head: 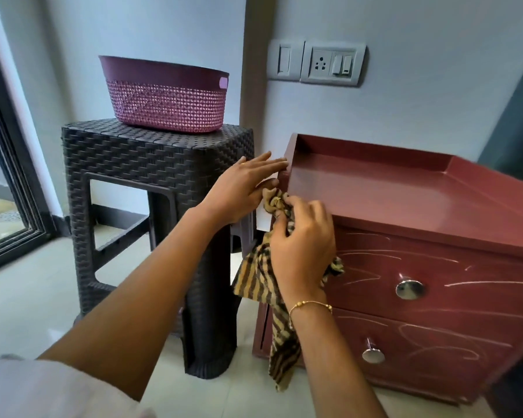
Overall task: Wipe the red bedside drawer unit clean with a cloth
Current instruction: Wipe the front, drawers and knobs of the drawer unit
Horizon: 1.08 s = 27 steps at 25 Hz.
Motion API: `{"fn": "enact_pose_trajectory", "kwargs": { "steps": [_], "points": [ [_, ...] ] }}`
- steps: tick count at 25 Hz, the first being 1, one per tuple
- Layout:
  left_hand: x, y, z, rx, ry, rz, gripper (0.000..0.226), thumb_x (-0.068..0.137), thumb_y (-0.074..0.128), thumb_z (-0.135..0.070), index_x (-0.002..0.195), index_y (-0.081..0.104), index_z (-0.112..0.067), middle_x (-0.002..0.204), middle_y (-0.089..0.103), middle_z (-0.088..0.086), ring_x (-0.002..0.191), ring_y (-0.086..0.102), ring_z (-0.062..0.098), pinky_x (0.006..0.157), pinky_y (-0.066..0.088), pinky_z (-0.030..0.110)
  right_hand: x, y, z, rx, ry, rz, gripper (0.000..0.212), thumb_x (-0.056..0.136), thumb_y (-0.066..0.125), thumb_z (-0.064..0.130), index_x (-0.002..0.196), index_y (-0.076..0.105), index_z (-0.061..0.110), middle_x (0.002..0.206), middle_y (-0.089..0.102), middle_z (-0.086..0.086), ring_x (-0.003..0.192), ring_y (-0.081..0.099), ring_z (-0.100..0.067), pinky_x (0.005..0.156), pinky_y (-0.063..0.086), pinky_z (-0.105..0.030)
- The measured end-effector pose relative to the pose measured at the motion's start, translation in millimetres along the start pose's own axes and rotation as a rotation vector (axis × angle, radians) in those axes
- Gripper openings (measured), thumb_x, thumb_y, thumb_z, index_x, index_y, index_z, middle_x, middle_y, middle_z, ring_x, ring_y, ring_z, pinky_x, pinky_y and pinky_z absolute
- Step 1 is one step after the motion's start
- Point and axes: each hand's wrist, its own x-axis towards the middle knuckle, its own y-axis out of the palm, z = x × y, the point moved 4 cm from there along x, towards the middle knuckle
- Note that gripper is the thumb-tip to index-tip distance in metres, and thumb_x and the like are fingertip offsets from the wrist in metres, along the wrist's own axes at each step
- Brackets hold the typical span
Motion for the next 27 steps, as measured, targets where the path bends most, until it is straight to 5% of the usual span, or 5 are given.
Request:
{"fn": "enact_pose_trajectory", "kwargs": {
  "steps": [9, 18, 23, 27],
  "points": [
    [-7.1, 11.0, 10.6, -0.022, 0.028, -0.149, 0.048, 0.092, 0.033, -0.038, 0.130, 0.054, -0.017, 0.133, 0.055, -0.003, 0.136, 0.032, 0.024, 0.100, 0.028, 0.026, -79.3, 42.4, -26.6, -0.119, -0.037, 0.065, 0.011, 0.070, 0.074, -0.001, 0.073, 0.067, 0.007, 0.069, 0.057, -0.009, 0.062, 0.054, -0.023, 0.048, 0.048, -0.029],
    [-8.6, 21.3, 12.9, 0.097, 0.109, -0.245, 0.047, 0.095, 0.034, -0.034, 0.131, 0.052, -0.009, 0.131, 0.057, 0.005, 0.133, 0.033, 0.031, 0.100, 0.034, 0.036, -39.9, 33.5, -12.9, -0.047, -0.062, -0.030, 0.007, 0.073, 0.067, -0.001, 0.073, 0.063, 0.004, 0.073, 0.056, -0.011, 0.066, 0.050, -0.025, 0.056, 0.034, -0.026],
    [-9.6, 19.3, 10.2, 0.123, 0.096, -0.207, 0.050, 0.094, 0.033, -0.036, 0.133, 0.050, -0.010, 0.133, 0.056, 0.004, 0.134, 0.031, 0.032, 0.101, 0.026, 0.027, -107.7, 49.3, -42.6, -0.128, -0.008, 0.140, 0.018, 0.064, 0.077, -0.003, 0.067, 0.066, 0.010, 0.065, 0.056, -0.005, 0.059, 0.054, -0.021, 0.048, 0.042, -0.022],
    [-10.6, 21.5, 9.8, 0.142, 0.102, -0.190, 0.053, 0.094, 0.033, -0.038, 0.137, 0.045, -0.008, 0.137, 0.052, 0.006, 0.133, 0.032, 0.031, 0.103, 0.023, 0.025, -57.4, 32.1, -29.8, -0.014, 0.040, 0.016, 0.008, 0.072, 0.071, 0.001, 0.078, 0.068, 0.006, 0.074, 0.060, -0.008, 0.066, 0.054, -0.024, 0.051, 0.047, -0.030]
  ]
}}
